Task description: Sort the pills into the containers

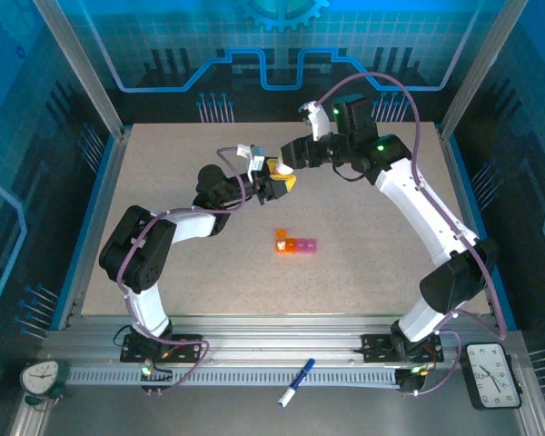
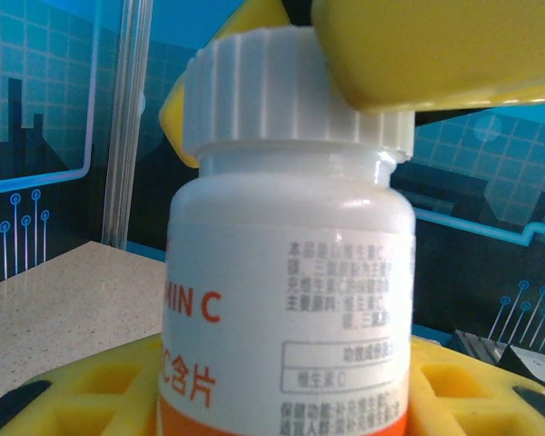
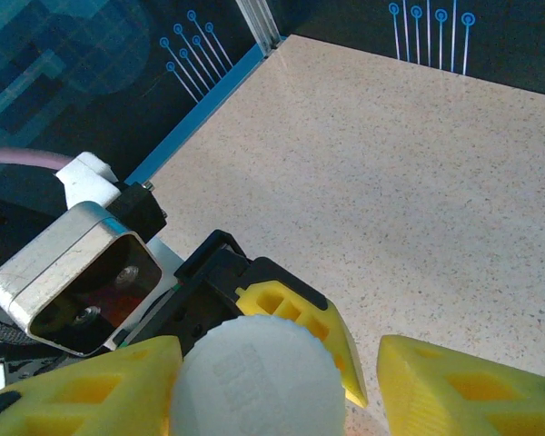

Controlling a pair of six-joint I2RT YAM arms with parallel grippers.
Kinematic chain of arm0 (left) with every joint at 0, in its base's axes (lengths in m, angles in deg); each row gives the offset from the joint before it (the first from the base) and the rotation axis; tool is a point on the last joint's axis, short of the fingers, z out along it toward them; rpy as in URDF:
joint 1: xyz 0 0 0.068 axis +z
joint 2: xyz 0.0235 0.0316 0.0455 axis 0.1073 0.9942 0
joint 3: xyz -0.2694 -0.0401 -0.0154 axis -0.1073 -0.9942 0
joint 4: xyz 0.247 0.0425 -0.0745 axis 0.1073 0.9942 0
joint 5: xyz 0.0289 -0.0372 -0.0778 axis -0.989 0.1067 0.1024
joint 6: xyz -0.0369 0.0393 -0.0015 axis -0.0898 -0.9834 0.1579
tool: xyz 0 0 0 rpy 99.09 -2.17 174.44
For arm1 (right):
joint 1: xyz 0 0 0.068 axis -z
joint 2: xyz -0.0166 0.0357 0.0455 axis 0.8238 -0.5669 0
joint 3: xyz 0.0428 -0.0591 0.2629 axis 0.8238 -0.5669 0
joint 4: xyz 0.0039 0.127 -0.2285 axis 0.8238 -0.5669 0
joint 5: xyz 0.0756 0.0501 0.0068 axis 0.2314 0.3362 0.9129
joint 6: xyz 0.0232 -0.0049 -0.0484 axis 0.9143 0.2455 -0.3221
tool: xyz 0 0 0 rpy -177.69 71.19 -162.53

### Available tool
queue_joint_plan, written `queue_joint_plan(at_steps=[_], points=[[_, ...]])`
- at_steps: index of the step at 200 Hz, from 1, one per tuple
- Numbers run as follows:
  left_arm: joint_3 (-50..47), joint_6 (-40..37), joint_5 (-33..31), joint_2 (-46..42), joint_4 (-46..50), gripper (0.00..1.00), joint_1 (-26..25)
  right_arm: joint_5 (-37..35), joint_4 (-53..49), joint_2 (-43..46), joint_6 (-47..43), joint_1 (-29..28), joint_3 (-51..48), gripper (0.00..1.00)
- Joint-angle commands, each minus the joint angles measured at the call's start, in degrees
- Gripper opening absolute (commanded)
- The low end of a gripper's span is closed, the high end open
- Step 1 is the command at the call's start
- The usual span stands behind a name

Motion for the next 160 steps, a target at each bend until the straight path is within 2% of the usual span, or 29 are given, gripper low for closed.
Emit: queue_joint_plan(at_steps=[1,74,123,160], points=[[1.00,-0.15,1.02,-0.04,-2.75,0.00,0.27,0.27,-0.75,-0.91,-0.80,-0.85,1.98,0.58],[0.88,-0.05,1.05,-0.06,-2.98,0.00,0.27,1.35,0.57,-0.25,-0.59,-0.53,1.57,0.31],[0.85,-0.08,0.99,-0.03,-3.19,0.00,0.20,5.40,10.53,3.67,5.52,1.79,-3.55,0.30],[0.74,-0.07,0.89,-0.13,-3.22,0.00,0.24,4.71,11.55,5.08,5.55,1.80,-5.81,0.30]])
